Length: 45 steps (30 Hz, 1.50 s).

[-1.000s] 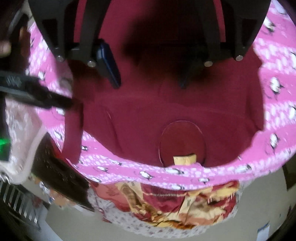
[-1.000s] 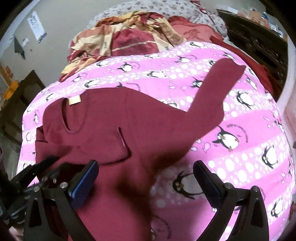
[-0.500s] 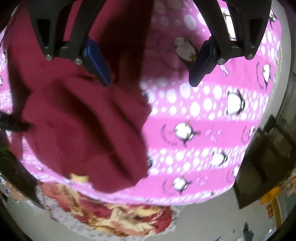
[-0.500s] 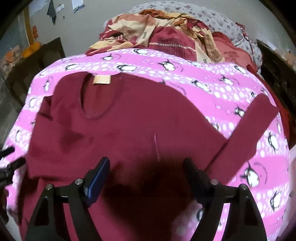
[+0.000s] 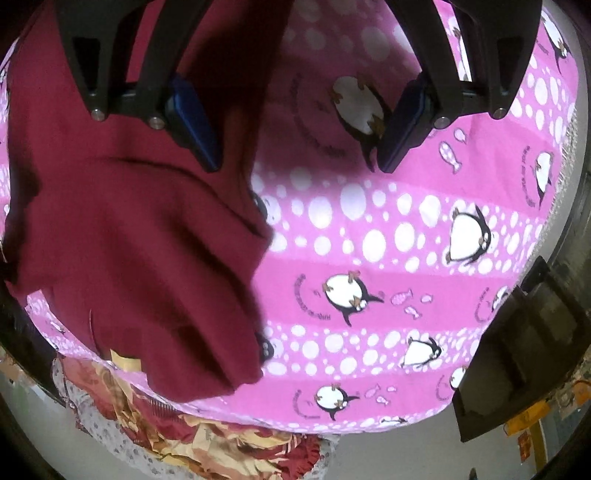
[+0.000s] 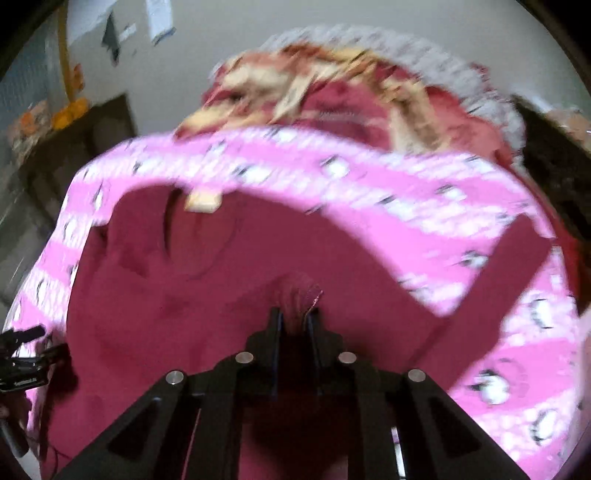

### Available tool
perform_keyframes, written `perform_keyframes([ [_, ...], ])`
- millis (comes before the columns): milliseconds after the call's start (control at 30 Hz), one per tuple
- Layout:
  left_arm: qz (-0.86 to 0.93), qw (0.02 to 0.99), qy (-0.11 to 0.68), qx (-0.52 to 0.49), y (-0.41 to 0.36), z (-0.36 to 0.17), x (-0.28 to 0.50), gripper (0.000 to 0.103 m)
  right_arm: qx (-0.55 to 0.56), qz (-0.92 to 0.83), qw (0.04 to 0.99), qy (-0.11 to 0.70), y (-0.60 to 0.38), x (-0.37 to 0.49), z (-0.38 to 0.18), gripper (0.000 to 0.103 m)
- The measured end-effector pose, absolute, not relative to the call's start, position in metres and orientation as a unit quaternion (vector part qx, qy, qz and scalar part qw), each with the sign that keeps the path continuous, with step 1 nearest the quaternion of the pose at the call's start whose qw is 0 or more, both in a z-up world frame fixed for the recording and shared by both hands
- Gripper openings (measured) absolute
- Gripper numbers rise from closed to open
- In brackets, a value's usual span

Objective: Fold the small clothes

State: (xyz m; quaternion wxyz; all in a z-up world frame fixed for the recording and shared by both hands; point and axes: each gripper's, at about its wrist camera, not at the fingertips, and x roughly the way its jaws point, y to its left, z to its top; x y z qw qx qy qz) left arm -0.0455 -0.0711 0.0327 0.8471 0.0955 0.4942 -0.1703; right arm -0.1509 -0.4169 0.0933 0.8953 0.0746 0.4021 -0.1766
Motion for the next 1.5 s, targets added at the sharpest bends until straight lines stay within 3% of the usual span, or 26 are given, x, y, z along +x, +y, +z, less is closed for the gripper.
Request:
perform_keyframes([
  [100, -0.167, 0.842, 0.503, 0.101, -0.073, 0.026, -0.041, 0.085, 0.132, -0.208, 0.876, 0.414, -0.452, -0.156, 0.084, 0.015],
  [200, -0.162, 0.843, 0.505, 0.09, -0.068, 0.026, -0.038, 0.085, 0.155, -0.243, 0.849, 0.443, -0.466, -0.149, 0.071, 0.022],
  [300, -0.164, 0.85, 0.496, 0.063, -0.059, 0.035, -0.036, 0.085, 0.177, -0.206, 0.869, 0.413, -0.451, -0.146, 0.088, 0.023],
  [433, -0.173, 0.85, 0.492, 0.069, -0.058, 0.037, -0.029, 0.085, 0.164, -0.057, 0.898, 0.404, -0.387, -0.104, 0.114, 0.04],
  [600, -0.194, 0.85, 0.484, 0.075, -0.073, 0.036, -0.021, 0.085, 0.158, 0.114, 0.884, 0.424, -0.294, -0.029, 0.114, 0.04],
  [833, -0.194, 0.843, 0.501, 0.021, -0.061, 0.023, -0.001, 0.083, 0.081, 0.127, 0.854, 0.499, -0.223, 0.061, 0.056, 0.04],
  [867, -0.197, 0.842, 0.502, 0.017, -0.059, 0.022, -0.001, 0.081, 0.083, 0.128, 0.847, 0.509, -0.222, 0.068, 0.047, 0.04],
  [900, -0.198, 0.843, 0.5, 0.017, -0.057, 0.023, -0.002, 0.08, 0.083, 0.132, 0.843, 0.514, -0.223, 0.073, 0.041, 0.028],
  [933, -0.2, 0.843, 0.5, 0.016, -0.054, 0.023, -0.002, 0.08, 0.085, 0.138, 0.842, 0.514, -0.221, 0.077, 0.039, 0.009],
  [1100, -0.192, 0.852, 0.486, -0.009, -0.024, 0.039, -0.007, 0.079, 0.129, 0.2, 0.852, 0.467, -0.206, 0.088, 0.058, 0.009],
  [1233, -0.161, 0.867, 0.471, -0.027, -0.008, 0.055, -0.003, 0.079, 0.131, 0.167, 0.841, 0.497, -0.195, 0.11, 0.028, 0.009],
  [1367, -0.165, 0.875, 0.456, -0.015, -0.015, 0.067, -0.002, 0.079, 0.195, 0.185, 0.834, 0.482, -0.226, 0.085, 0.038, 0.02],
  [1433, -0.174, 0.873, 0.455, -0.002, -0.03, 0.066, 0.001, 0.079, 0.179, 0.17, 0.85, 0.465, -0.249, 0.059, 0.06, 0.04],
  [1500, -0.174, 0.869, 0.463, 0.024, -0.043, 0.06, 0.007, 0.079, 0.143, 0.139, 0.868, 0.454, -0.268, 0.034, 0.077, 0.052],
])
